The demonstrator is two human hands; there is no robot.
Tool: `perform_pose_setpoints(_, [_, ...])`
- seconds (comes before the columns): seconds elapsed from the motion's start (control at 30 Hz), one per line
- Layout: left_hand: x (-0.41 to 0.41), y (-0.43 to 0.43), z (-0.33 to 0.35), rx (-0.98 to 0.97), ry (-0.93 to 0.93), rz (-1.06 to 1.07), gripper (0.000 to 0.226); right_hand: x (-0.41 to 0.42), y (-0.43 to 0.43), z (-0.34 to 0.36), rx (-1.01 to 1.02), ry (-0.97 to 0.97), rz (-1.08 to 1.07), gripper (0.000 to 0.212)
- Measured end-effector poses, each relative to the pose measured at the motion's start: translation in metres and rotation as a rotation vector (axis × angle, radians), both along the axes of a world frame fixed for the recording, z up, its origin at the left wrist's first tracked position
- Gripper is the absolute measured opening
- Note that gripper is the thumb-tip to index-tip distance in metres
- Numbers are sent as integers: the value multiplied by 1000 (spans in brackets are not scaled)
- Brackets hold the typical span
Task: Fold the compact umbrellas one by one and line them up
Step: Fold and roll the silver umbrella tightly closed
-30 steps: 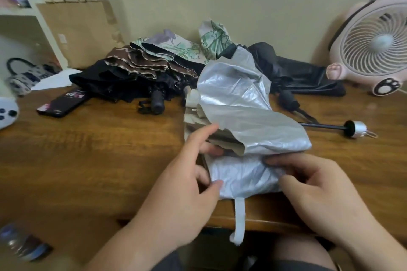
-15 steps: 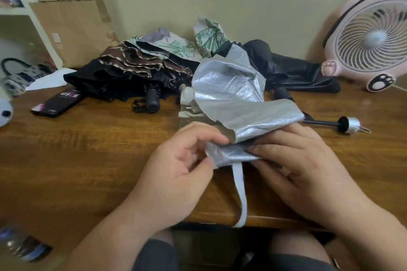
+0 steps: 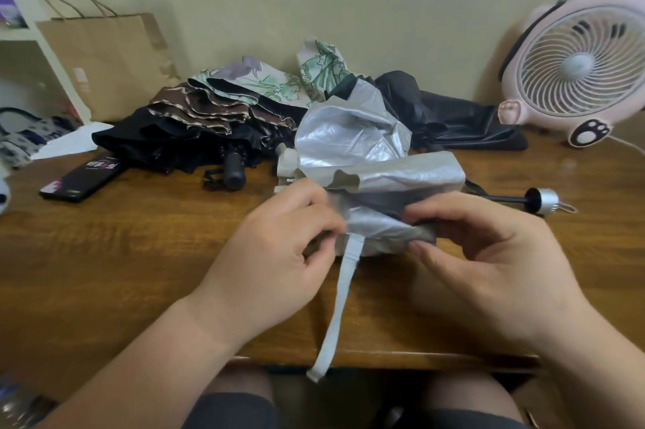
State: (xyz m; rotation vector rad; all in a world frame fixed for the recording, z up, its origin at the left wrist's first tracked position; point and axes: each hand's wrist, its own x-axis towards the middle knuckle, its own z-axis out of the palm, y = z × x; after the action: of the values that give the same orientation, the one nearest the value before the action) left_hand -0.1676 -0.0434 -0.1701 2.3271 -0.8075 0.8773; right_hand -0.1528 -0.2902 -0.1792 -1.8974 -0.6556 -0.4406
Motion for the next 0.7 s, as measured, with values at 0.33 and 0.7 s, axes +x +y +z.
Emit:
perform_pose_setpoints(0.33, [-7, 14, -8, -188, 111, -18, 19, 0, -2, -3, -3, -28, -62, 33])
perform_pose_setpoints(0.7, [-40, 28, -41, 78, 230, -101, 32, -23, -21, -30, -375, -229, 28, 31])
